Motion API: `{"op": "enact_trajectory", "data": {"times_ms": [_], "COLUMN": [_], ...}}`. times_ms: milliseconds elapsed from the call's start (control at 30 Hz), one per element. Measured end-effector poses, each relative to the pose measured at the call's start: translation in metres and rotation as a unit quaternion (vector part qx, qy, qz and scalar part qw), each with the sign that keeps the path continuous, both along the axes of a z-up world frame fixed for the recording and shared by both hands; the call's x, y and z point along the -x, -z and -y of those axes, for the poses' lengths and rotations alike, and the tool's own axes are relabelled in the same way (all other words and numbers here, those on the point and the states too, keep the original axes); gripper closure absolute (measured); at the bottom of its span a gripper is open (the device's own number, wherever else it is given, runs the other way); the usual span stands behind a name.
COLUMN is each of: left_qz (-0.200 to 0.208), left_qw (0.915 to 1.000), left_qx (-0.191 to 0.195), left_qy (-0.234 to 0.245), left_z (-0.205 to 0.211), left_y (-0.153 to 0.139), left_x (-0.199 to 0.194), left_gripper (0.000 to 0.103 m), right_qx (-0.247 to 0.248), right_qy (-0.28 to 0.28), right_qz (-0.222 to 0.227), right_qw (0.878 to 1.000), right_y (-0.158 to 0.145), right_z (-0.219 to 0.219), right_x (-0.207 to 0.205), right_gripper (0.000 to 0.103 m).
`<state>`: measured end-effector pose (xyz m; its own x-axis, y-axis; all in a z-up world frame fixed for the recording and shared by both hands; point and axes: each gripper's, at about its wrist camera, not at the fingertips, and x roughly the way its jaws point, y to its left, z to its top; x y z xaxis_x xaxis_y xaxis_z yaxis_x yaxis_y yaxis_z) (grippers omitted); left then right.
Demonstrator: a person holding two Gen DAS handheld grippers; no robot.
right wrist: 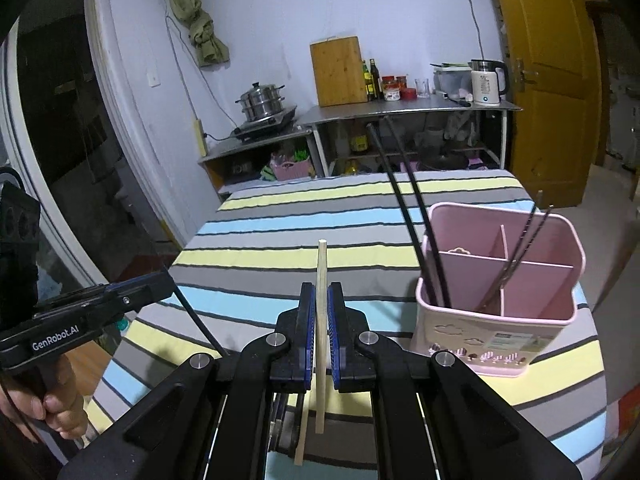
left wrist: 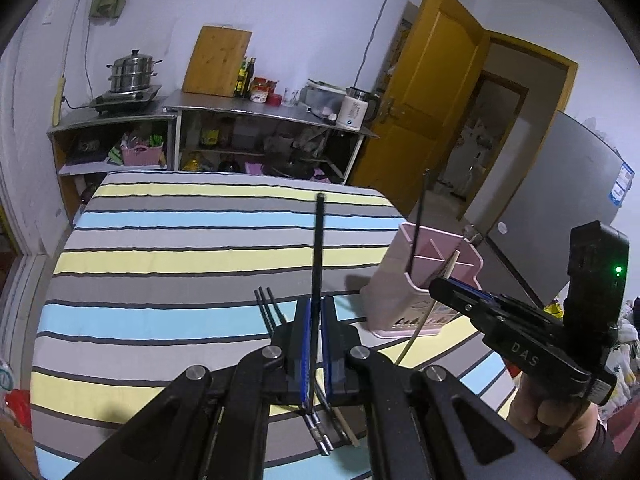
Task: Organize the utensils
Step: 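Carry both held chopsticks upright over the pink basket and lower them in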
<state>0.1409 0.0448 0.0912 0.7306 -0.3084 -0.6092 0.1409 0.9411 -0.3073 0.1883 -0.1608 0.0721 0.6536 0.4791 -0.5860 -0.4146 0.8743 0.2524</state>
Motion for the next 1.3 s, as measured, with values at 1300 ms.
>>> {"op": "enact_trajectory", "data": {"times_ms": [1300], "left_qz": [0.082], "left_qw": [0.99], "left_qx": [0.006], "left_qy": [0.115], "left_z": [0.111], "left_y": [-0.104], "left_x": [-0.059], "left_gripper": [0.099], "right_qx": [-0.019], "right_qy": [0.105], "right_qz": [0.096], "right_qw": [0.99], "right_y": [-0.09], "right_z": [0.103], "right_x": [-0.003], "right_gripper": [0.097]}}
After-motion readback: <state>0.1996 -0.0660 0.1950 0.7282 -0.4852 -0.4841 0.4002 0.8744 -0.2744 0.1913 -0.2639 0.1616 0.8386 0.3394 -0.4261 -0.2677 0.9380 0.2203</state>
